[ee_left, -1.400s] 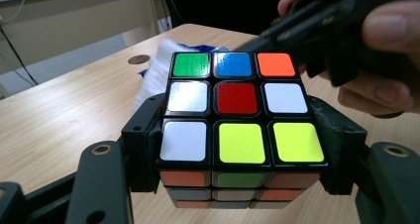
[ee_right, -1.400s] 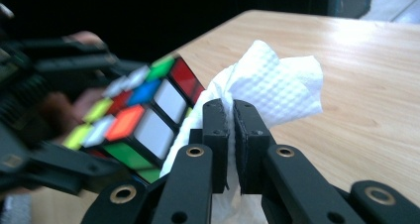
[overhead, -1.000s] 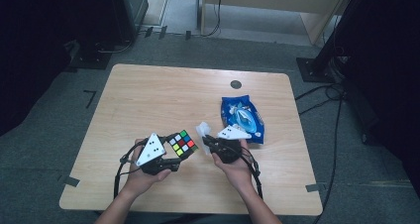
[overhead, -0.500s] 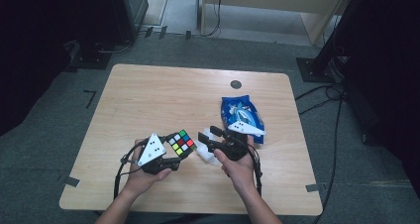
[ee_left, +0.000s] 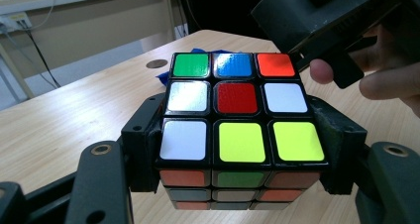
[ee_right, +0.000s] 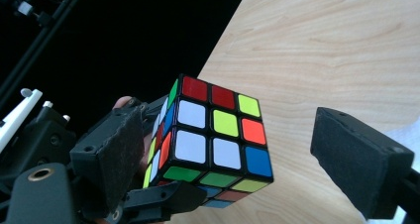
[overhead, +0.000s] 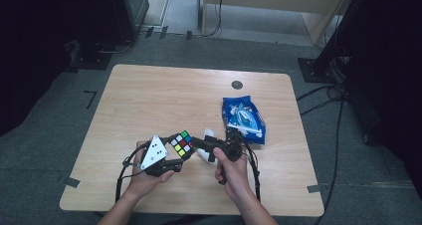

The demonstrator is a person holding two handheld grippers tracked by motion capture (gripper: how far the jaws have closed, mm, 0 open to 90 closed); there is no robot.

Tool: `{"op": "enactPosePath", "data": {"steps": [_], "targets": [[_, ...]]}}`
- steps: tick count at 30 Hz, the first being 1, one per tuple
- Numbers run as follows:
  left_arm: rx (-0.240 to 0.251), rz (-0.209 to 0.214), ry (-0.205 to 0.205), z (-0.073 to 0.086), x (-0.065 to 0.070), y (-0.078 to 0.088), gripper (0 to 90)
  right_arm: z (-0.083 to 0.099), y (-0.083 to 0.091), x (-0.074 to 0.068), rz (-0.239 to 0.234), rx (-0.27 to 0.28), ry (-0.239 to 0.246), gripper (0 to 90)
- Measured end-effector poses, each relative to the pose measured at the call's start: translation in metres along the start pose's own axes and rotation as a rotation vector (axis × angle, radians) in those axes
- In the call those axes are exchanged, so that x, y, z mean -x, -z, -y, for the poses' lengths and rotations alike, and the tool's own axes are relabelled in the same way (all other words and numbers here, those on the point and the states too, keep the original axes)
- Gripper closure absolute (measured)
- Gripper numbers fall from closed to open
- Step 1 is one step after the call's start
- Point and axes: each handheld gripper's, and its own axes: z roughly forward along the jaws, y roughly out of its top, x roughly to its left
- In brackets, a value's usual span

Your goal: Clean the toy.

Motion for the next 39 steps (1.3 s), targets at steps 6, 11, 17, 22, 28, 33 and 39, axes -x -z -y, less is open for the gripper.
{"op": "enactPosePath", "data": {"steps": [6,11,17,22,28,33,39], "targets": [[0.007,0.0,-0.009,-0.001,0.004,-0.001,34.2,0.005,-0.009,0.003,-0.043,-0.036,-0.071,14.1],[0.003,0.002,-0.019,0.0,0.007,-0.003,34.1,0.009,-0.012,0.008,-0.088,-0.049,-0.144,29.5],[-0.028,0.011,0.0,0.001,0.006,-0.006,34.0,0.007,-0.005,0.01,-0.066,0.008,-0.11,34.5],[-0.05,0.005,-0.005,0.001,0.007,-0.009,33.8,0.007,-0.003,-0.005,0.035,0.02,0.078,34.6],[-0.058,-0.006,-0.003,-0.002,0.009,-0.01,33.6,0.013,-0.004,-0.037,0.237,0.041,0.417,34.7],[-0.063,-0.007,0.003,-0.003,0.011,-0.01,31.6,0.021,-0.009,-0.052,0.335,0.029,0.58,34.7],[-0.089,-0.013,0.006,-0.003,0.011,-0.013,32.6,0.027,-0.014,-0.057,0.369,0.01,0.644,34.7]]}}
